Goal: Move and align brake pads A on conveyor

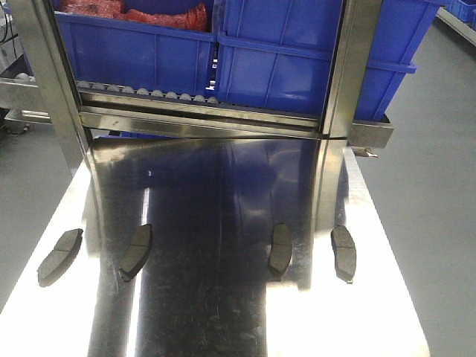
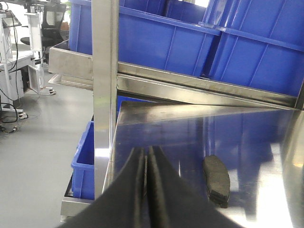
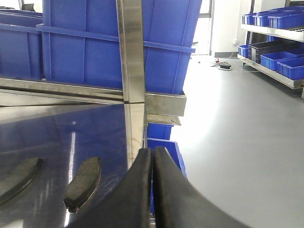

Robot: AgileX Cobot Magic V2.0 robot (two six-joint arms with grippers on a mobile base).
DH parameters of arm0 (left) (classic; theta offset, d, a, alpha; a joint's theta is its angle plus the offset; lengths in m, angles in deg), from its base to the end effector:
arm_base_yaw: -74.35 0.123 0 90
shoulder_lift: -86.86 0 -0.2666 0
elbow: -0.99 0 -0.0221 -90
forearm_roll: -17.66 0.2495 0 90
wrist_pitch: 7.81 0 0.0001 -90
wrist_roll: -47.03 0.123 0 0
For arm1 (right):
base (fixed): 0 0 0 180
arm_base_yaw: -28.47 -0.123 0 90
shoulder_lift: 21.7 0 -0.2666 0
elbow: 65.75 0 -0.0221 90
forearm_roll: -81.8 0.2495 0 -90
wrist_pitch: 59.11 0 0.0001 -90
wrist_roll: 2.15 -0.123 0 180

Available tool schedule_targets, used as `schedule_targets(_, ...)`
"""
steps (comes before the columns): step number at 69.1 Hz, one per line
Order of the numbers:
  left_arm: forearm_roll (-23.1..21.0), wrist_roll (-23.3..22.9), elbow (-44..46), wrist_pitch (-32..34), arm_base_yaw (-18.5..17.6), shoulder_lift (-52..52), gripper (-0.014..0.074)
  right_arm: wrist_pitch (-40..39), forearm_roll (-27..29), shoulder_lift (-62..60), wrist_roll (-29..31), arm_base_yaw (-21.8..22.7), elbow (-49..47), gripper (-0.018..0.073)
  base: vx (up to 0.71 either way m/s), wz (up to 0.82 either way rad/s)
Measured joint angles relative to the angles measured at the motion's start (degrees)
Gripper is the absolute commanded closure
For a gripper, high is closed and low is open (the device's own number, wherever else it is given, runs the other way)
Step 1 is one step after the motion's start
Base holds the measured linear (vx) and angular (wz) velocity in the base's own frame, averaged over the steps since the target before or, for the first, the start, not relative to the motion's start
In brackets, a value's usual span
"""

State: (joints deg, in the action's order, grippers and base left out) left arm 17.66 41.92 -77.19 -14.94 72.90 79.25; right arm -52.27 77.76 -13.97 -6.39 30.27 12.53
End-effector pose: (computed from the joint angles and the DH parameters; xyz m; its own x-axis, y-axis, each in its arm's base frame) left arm 0.1058 -0.0027 0.1923 -0.0530 -0.0878 -0.9947 0.0207 0.9958 -0.0890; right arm 0.1059 -0.0044 0.1921 -0.0492 0.0055 -0.9988 0.0400 0.9992 0.0036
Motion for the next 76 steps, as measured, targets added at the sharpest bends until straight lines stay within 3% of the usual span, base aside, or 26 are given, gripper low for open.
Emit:
schedule_targets(59,-0.73,-0.58,0.15,0.83,0.0,0.0,0.0603,0.0,0.0,0.0,0.0,0.0,0.0,0.0571,0.0,0.0)
schedule_targets(76,-0.7,-0.81,12.32,-1.34,0.0,-2.7,0.0603,0.0,0.0,0.0,0.0,0.0,0.0,0.0571,0.0,0.0)
